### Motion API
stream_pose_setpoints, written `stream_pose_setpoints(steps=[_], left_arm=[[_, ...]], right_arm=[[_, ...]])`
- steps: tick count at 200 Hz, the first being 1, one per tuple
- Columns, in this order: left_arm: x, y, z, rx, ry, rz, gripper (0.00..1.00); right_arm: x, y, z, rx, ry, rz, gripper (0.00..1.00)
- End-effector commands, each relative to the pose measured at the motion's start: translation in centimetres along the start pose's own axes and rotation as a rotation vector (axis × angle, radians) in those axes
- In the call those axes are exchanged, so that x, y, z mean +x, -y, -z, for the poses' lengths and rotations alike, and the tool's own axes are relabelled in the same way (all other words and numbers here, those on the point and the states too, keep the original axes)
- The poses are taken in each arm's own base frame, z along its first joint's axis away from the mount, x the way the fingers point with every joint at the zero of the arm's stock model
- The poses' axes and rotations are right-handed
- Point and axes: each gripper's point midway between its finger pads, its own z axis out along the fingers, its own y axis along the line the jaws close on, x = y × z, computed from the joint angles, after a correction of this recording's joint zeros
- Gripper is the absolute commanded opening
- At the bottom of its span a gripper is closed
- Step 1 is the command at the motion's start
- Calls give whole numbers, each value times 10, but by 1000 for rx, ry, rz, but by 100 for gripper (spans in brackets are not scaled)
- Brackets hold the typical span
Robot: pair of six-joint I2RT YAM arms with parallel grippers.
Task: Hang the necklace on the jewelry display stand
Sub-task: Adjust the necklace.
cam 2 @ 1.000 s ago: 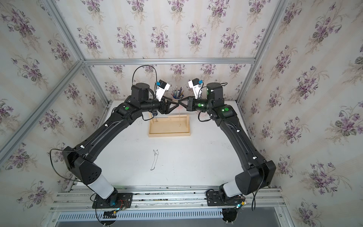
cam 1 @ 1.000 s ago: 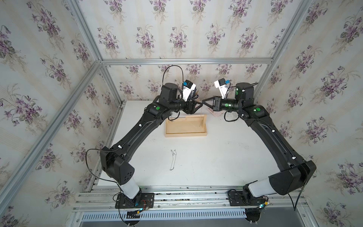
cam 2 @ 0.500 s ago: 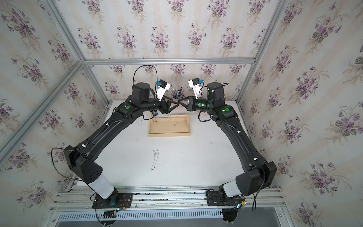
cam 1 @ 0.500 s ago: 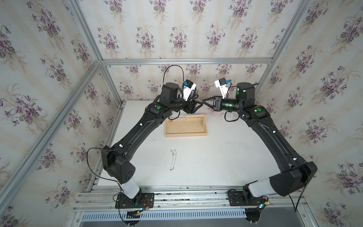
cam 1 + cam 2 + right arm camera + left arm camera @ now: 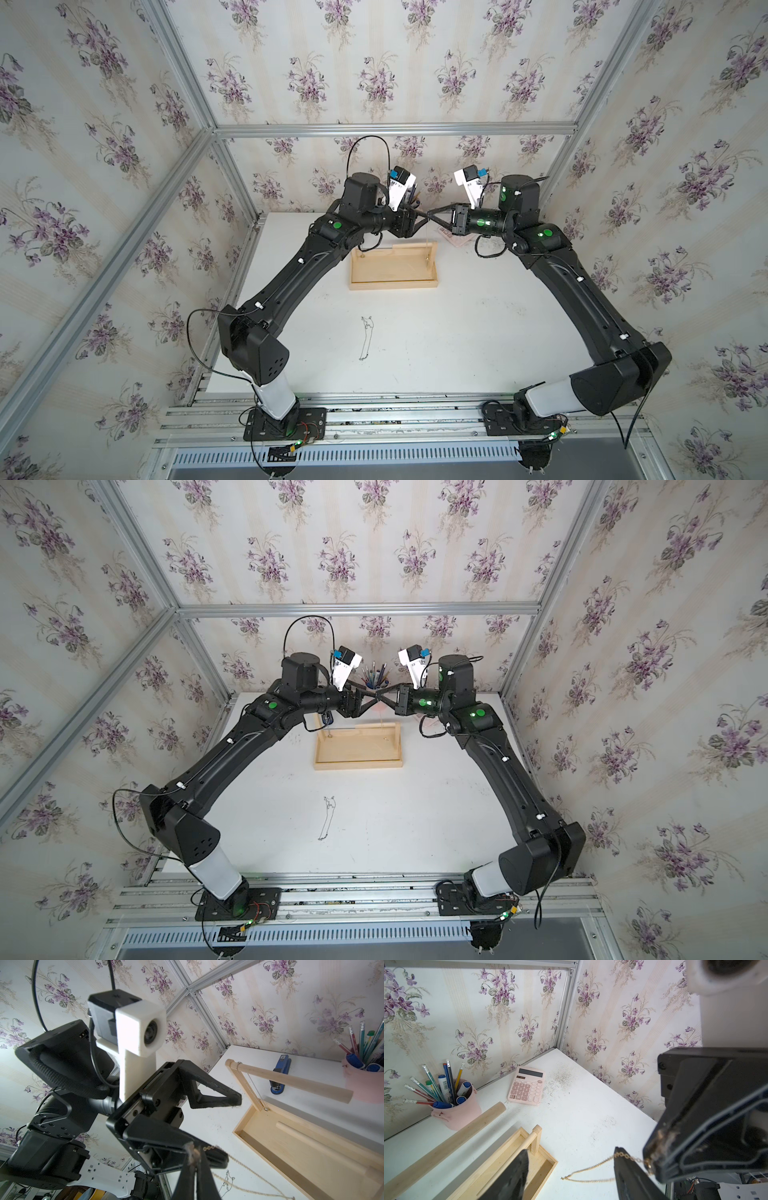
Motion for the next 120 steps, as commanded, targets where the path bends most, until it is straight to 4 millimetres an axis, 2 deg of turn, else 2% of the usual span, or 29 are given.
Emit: stream_pose_setpoints(steps=[1,83,120], left_arm=[[-4,3,-1,16,11,-17,67],[-5,9,-12,77,18,6,67],[-4,12,-16,79,14,1,58]], right_arm=[[-3,-6,1,-22,13,13,6],[-4,-11,2,-54,15,4,6],[-2,-11,1,-63,14,-6,6]])
